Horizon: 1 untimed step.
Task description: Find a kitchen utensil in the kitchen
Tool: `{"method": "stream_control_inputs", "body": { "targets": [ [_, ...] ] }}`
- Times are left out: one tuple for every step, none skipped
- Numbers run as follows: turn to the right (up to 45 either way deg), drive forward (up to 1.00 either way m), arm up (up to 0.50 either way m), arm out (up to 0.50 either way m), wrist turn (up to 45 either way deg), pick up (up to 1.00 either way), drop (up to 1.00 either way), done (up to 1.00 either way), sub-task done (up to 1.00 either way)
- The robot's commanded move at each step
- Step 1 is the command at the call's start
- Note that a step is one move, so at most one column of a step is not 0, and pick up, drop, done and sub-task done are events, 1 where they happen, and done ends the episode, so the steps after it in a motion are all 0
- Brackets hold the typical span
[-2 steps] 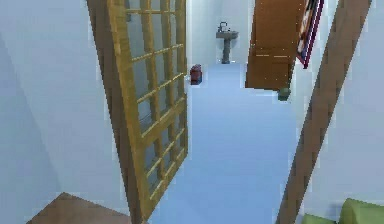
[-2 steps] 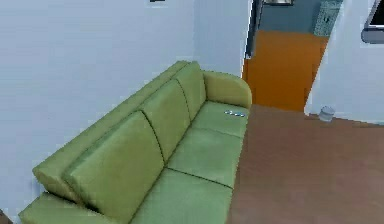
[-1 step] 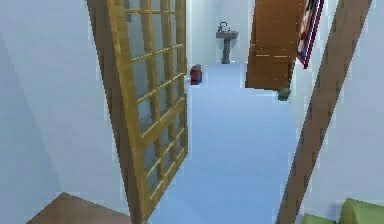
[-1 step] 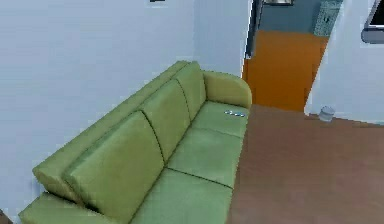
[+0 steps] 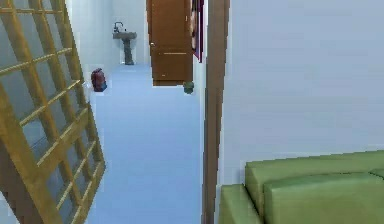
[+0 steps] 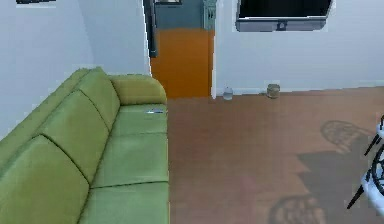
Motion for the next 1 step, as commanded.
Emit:
{"method": "stream_control_inputs", "body": {
  "targets": [
    [45.0,0.0,0.0,0.0,0.0,0.0,0.0,0.0,0.0]
  ]
}}
